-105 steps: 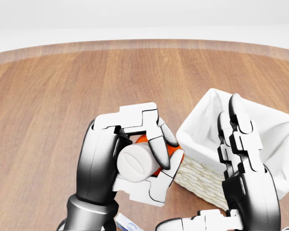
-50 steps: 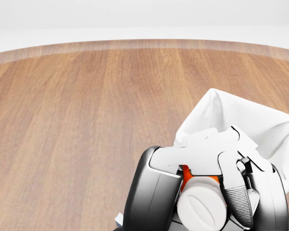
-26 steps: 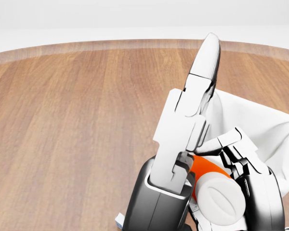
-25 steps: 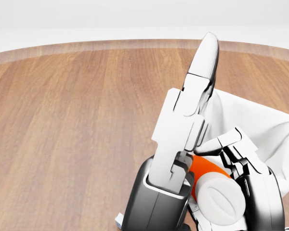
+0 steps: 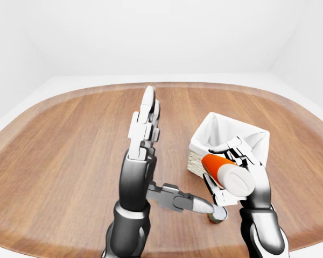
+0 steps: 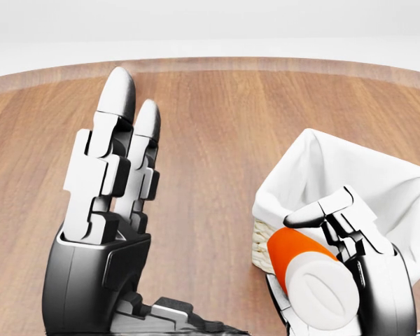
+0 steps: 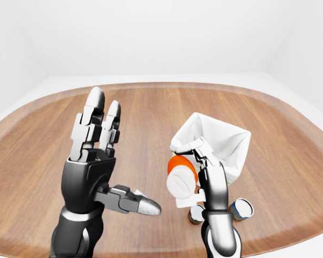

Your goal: Pick up the ketchup, and put it in the basket.

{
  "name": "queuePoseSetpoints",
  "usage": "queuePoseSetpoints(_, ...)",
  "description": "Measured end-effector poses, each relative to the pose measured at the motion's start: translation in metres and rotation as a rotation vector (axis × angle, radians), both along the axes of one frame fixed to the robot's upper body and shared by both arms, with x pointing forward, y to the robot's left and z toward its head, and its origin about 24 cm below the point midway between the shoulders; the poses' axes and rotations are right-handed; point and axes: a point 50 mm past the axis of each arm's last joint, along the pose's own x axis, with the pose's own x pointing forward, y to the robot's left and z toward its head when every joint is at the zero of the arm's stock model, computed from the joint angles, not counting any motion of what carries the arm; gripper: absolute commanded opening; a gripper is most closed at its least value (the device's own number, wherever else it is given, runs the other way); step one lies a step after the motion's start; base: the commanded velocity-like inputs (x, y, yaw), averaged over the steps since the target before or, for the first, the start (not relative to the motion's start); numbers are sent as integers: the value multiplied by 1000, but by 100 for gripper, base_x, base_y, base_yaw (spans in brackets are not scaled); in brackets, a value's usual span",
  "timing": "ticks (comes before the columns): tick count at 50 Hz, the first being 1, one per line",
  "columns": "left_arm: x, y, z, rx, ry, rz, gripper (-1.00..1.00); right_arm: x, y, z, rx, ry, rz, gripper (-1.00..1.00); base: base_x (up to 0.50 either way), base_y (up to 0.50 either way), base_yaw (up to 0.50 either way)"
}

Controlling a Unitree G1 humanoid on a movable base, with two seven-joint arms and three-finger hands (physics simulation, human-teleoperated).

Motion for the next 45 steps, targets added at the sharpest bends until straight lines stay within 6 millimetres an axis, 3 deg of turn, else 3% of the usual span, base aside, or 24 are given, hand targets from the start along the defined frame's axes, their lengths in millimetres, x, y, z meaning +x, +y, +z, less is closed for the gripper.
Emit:
queuePoseSetpoints(7,11,27,-18,21,99,85,100,0,0,0,-1,0,-2,-100,0,0,0)
queuePoseSetpoints(13,24,65,-50,32,240,197,100,0,0,-1,-5,2,-3,-100,0,0,0)
queuePoseSetpoints(22,31,105,-77,35,355,319,100,0,1,-2,-10,4,-2,-100,0,0,0)
queuePoseSetpoints(32,33,123,-93,38,425,378,100,1,1,-2,-16,5,-3,-100,0,0,0)
queuePoseSetpoints(45,34,131,-100,26,458,398,100,3,5,-4,-33,17,8,-100,0,0,0)
